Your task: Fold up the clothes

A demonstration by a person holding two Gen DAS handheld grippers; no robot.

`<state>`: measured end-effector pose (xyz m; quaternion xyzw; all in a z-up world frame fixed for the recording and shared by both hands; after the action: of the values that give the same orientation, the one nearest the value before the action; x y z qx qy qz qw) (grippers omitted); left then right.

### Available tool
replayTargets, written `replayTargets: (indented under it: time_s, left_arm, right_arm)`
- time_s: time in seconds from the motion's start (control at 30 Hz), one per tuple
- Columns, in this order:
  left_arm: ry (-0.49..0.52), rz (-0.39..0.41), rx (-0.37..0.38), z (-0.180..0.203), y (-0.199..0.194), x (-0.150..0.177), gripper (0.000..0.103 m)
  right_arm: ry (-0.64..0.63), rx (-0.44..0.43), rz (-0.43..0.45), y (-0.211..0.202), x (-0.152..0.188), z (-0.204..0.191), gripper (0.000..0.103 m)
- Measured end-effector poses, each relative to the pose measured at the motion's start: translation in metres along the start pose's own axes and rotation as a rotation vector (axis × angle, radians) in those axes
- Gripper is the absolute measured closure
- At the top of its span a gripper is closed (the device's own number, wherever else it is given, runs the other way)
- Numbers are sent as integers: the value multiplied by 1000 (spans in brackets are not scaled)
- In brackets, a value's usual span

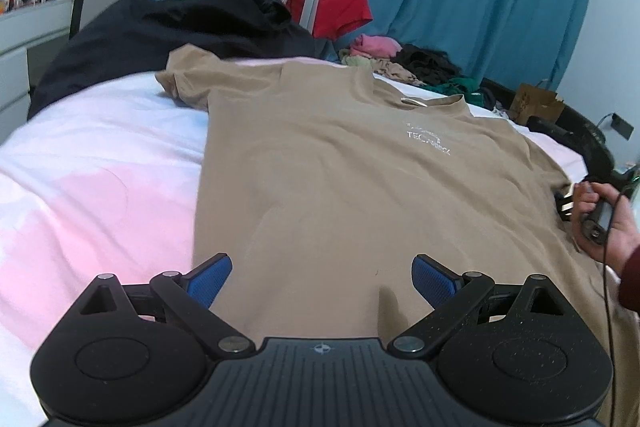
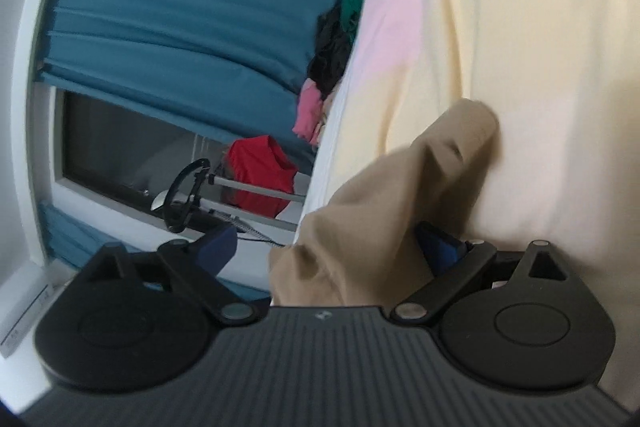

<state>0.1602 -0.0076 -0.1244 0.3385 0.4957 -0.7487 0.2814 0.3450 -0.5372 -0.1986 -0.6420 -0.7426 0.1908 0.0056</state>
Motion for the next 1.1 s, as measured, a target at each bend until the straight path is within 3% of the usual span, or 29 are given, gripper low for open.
replayTargets:
  time_s: [0.07, 0.13, 0.2, 0.23, 0.43, 0.53, 0.7, 0.8, 0.9, 1.0, 1.1]
  left_arm:
    - [-13, -4, 12, -1, 4, -2, 5]
    - [-24, -4, 26, -2, 6, -4, 5]
    - [-37, -3, 35, -4, 6, -5, 5]
    - [-46, -3, 41, -6, 6, -6, 5]
    - [-97, 28, 69, -11, -12, -17, 5]
    - [-77, 60, 56, -13, -26, -25, 5]
    - [-72, 108, 38, -24, -47, -38, 5]
    - [-68, 114, 6, -36, -54, -45, 5]
    - [-71, 109, -20, -51, -56, -47, 5]
    - [-80, 91, -31, -65, -54, -44, 5]
    - [-89, 64, -35, -77, -50, -40, 5]
  right_arm:
    - [72, 6, 23, 8, -7, 4, 10]
    - [124, 15, 48, 9, -12, 5, 37]
    - [95, 95, 50, 11, -14, 2, 81]
    - [54, 140, 61, 10, -15, -2, 88]
    - [-181, 267, 212, -22, -18, -45, 96]
    - [-373, 288, 262, -30, -7, -92, 96]
    - [-703, 276, 326, -38, 42, -194, 96]
    - [-911, 250, 310, -25, 96, -248, 96]
    - [-1066, 207, 235, -3, 158, -277, 96]
    - [-1152, 204, 131, 33, 222, -278, 96]
    - [-1248, 265, 67, 64, 263, -264, 96]
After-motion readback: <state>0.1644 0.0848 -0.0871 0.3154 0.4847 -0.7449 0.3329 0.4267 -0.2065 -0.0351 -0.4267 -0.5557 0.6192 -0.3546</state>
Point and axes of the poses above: each gripper's, at about its wrist camera, not at the fingertips, and y roughly the way its jaws point, z to its right, x to its underside, the point moved 5 cm from there along y, roughly the way its jaws point, and after that the axes turned 8 degrees about x, right-handed, at the moved point
